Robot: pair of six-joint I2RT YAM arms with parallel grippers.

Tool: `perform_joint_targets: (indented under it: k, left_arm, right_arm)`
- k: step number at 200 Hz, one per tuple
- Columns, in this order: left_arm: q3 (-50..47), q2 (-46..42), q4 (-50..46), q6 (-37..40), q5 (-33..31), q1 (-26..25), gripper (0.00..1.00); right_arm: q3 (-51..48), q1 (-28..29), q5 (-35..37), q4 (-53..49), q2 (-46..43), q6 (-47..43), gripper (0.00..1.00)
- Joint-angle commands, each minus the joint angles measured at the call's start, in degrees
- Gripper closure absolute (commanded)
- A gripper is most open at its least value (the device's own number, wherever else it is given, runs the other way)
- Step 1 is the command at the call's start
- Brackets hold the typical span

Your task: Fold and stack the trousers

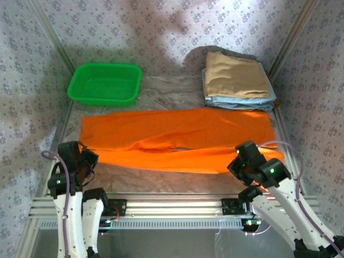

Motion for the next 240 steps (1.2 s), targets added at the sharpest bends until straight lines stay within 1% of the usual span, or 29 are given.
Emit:
perform_joint_targets:
  k: [1,15,35,56,78,96,115,120,139,171,199,221,228,240]
  left_arm:
    - [4.3,5.8,9.5,2.3,-4.0,0.2,1.0]
    - [6.4,10.9,13.0,3.4,-4.1,0.1,1.0]
    - [9.8,18.2,18.0,4.6,-4.7,0.1,1.0]
    - [13.6,26.6,22.9,5.6,-4.5,-0.3,1.0]
    - [17.0,34.9,27.9,6.3,-4.5,-1.6,1.0]
    - [20.1,41.1,29.4,7.8,-6.3,-2.7,1.0]
    - [23.2,47.3,30.7,8.9,-6.7,-2.9,1.0]
    - [24.0,48.7,30.9,9.3,-6.9,-3.0,1.0]
    - [27.0,53.6,31.4,10.7,-7.1,-3.0,1.0]
    - [31.3,60.6,31.3,10.7,-8.6,-3.1,1.0]
    - [33.5,66.6,30.7,10.7,-9.9,-3.3,1.0]
    - [34.3,70.7,31.1,10.9,-9.5,-3.4,1.0]
    - [34.8,72.0,31.1,11.2,-9.2,-3.5,0.93]
    - [35.6,73.5,31.2,12.0,-8.6,-3.5,0.84]
  right_arm:
    - [4.6,-5.7,5.6,1.4,7.2,-13.1,1.0]
    - [6.9,-10.8,5.3,5.5,11.6,-18.4,1.0]
    - [10.9,-17.1,5.4,9.8,18.0,-23.7,1.0]
    - [14.4,-22.2,5.3,14.5,24.7,-28.1,1.0]
    - [17.9,-25.4,4.4,18.2,32.2,-30.1,1.0]
    - [20.8,-26.5,4.5,21.1,38.5,-33.3,1.0]
    - [23.8,-27.2,3.8,23.6,45.4,-35.3,1.0]
    - [26.5,-27.2,3.7,23.6,47.2,-35.7,1.0]
    - [30.7,-27.2,3.4,25.1,52.8,-37.8,1.0]
    - [38.8,-27.3,4.9,25.0,62.1,-40.7,1.0]
    - [46.0,-27.1,2.0,23.6,71.5,-42.1,1.0]
    - [48.1,-26.3,1.3,23.9,75.7,-41.9,1.0]
    - [48.5,-26.2,1.0,24.1,76.5,-42.0,1.0]
    - [49.0,-26.1,-0.1,24.6,77.4,-42.3,1.0]
